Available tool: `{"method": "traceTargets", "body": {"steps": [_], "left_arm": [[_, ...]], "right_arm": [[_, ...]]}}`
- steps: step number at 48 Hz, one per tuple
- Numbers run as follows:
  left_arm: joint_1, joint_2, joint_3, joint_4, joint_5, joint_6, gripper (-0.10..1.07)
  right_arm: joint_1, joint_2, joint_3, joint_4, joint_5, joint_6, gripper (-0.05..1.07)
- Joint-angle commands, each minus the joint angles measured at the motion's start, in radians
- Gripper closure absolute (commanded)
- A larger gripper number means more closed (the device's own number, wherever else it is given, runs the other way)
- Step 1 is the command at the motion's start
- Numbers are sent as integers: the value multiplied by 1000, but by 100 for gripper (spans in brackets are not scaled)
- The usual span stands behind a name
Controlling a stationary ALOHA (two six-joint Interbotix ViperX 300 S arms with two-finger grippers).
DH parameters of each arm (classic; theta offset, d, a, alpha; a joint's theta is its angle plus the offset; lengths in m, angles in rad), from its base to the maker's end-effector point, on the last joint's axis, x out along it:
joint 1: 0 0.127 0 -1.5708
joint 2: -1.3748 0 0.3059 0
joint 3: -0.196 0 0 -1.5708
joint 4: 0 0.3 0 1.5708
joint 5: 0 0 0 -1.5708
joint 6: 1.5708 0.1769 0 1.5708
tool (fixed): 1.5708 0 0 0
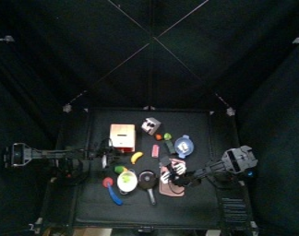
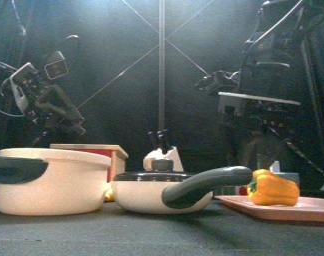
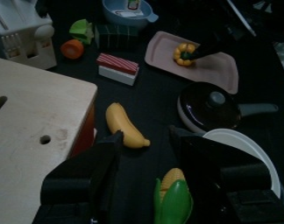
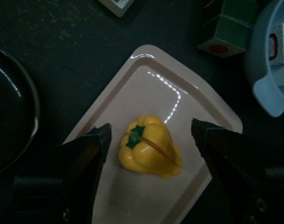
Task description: Grab cleaver handle
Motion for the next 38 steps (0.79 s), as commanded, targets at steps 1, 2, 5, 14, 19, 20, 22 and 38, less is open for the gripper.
{"method": "traceTargets", "body": {"steps": [1, 2, 5, 14, 19, 20, 22, 38], "left_arm": [[2, 0, -11, -3, -3, 0, 14], [2, 0, -11, -5, -3, 0, 14], [3, 0, -11, -6, -3, 0, 14], [3, 0, -11, -8, -3, 0, 14], [3, 0, -11, -6, -3, 0, 14], [3, 0, -11, -8, -3, 0, 14], [3, 0, -11, -8, -3, 0, 14], [3, 0, -12, -8, -3, 0, 14]], "right_arm": [[-2, -77, -9, -15, 5, 0, 1], [-3, -86, -5, -20, 5, 0, 1], [-3, -118, 2, -32, 5, 2, 1], [-5, -160, 26, -31, 6, 3, 1], [-6, -160, 32, -29, 5, 2, 1], [-6, -161, 32, -29, 5, 2, 1], [-6, -160, 31, -29, 5, 2, 1], [-14, -160, 32, -35, 2, 0, 1]]}}
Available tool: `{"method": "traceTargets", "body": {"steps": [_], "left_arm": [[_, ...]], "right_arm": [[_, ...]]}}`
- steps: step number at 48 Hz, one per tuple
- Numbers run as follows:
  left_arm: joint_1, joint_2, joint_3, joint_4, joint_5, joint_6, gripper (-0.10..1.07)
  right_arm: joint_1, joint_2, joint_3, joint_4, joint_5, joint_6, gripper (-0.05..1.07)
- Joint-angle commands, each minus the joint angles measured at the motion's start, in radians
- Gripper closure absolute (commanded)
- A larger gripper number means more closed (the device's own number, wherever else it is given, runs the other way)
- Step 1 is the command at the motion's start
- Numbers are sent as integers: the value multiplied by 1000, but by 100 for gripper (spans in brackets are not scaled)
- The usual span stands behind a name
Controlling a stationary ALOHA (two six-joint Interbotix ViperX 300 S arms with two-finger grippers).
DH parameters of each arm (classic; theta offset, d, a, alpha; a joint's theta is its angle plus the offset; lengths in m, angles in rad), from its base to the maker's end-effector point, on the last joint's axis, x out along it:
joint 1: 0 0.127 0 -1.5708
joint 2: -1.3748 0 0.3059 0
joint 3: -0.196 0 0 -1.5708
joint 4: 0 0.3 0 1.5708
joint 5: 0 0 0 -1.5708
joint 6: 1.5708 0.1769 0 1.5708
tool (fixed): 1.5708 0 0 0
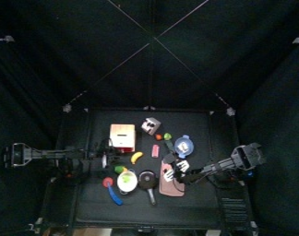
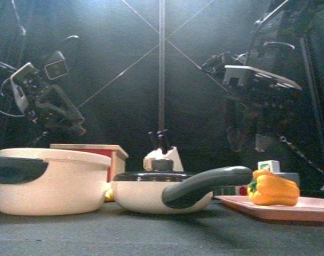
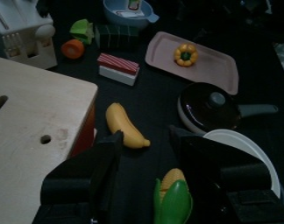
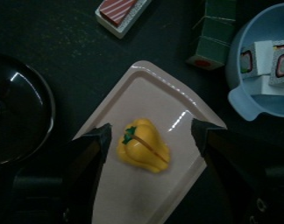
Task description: Grab cleaver handle
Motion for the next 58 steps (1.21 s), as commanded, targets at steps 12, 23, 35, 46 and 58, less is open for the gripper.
{"method": "traceTargets", "body": {"steps": [12, 23, 35, 46, 58], "left_arm": [[2, 0, -14, -6, -5, 2, 14], [0, 0, -14, -6, -5, 2, 14], [2, 0, -51, -12, -5, -3, 14], [14, 2, -118, -100, 31, 2, 14], [51, 11, -270, -130, 288, 0, 13]], "right_arm": [[-6, -38, -11, -6, -2, -2, 1], [-12, -81, -17, -43, -9, -2, 1], [-29, -183, 20, -109, -12, -2, 2], [-67, -276, 91, -167, -18, -3, 6], [-140, -364, 178, -236, -103, -2, 17]]}}
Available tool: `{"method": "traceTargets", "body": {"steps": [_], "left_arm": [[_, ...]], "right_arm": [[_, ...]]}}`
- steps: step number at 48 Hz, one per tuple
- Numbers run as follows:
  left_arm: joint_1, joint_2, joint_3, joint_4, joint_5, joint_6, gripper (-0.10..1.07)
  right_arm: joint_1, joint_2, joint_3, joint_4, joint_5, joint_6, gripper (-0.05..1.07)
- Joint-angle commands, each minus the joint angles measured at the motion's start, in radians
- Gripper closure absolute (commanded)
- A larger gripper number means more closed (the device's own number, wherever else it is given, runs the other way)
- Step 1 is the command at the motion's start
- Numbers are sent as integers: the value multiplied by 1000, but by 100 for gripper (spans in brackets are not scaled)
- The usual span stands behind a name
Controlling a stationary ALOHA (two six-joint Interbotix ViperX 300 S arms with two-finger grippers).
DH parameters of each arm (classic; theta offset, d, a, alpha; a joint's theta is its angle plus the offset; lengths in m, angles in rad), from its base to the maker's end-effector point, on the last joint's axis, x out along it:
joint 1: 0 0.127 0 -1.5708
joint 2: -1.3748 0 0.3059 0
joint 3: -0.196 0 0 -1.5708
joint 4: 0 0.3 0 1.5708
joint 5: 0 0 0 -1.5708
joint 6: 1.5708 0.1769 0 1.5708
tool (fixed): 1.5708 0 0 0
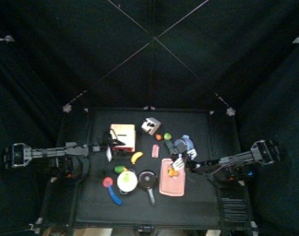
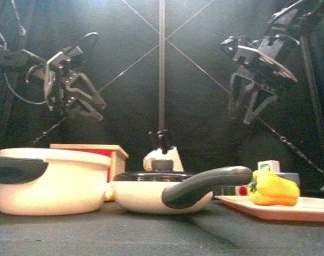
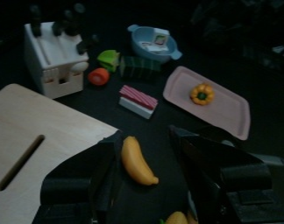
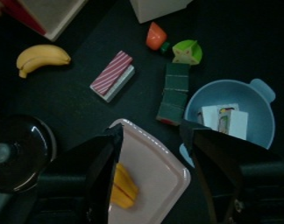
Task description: Grab cleaver handle
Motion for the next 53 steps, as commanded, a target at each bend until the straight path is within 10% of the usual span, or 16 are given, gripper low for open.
{"method": "traceTargets", "body": {"steps": [1, 42, 53], "left_arm": [[12, 9, -89, -5, 100, 0, 13], [110, 385, -673, 209, 661, -12, 1], [124, 448, -733, 215, 637, -41, -4]], "right_arm": [[-31, -44, 17, -23, -38, 0, 18], [-206, -94, 161, -141, -285, 0, 28], [-206, -91, 164, -141, -288, 0, 28]]}}
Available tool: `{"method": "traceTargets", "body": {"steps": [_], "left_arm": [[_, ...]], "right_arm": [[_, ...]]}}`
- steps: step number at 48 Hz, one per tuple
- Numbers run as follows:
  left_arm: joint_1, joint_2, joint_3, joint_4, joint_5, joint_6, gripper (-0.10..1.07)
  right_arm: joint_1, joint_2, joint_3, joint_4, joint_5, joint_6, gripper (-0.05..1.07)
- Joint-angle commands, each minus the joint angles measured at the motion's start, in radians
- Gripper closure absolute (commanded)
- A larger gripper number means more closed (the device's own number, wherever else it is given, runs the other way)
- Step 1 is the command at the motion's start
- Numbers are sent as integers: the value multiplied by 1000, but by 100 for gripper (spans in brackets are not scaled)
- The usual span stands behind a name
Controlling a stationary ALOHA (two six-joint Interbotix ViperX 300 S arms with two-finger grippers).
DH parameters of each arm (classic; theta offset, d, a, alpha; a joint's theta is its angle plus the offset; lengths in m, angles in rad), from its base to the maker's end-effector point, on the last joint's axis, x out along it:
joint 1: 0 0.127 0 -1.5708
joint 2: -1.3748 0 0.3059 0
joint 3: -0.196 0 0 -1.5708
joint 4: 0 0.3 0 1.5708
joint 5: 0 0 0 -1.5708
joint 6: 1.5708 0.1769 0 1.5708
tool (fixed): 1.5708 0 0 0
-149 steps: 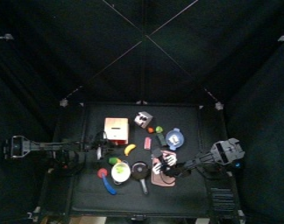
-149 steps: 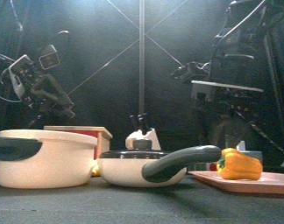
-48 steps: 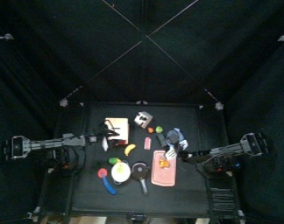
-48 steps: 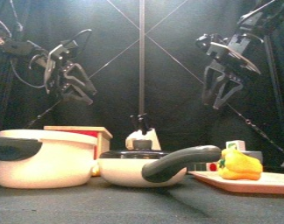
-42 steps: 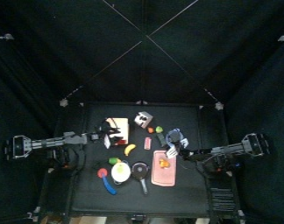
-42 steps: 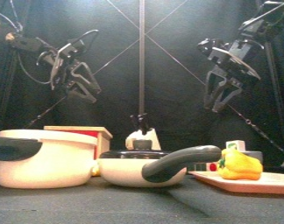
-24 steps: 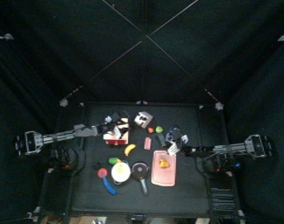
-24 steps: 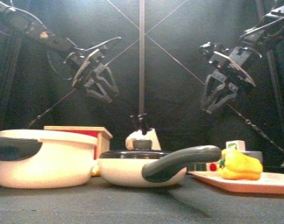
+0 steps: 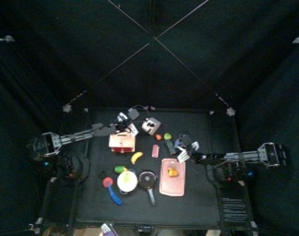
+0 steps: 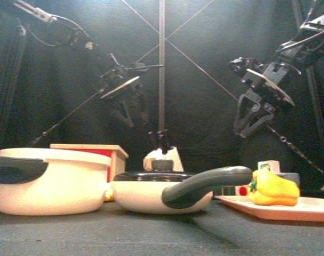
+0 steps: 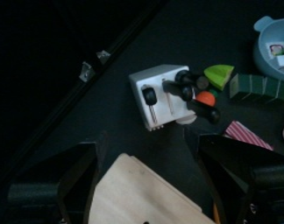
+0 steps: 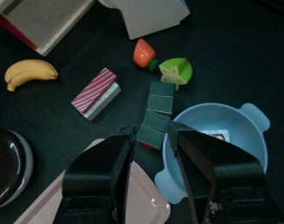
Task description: Grab cleaver handle
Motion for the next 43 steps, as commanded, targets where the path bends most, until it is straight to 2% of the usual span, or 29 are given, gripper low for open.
{"method": "traceTargets", "body": {"steps": [1, 16, 43], "left_arm": [[14, 12, -44, 5, -34, -18, -4], [51, 100, -57, 8, -135, -101, -3], [63, 187, -137, 37, -114, -103, -2]], "right_arm": [[-3, -9, -6, -3, -2, 0, 28], [-11, -2, 3, 0, -2, 2, 28], [-14, 34, 3, 6, -5, 2, 28]]}}
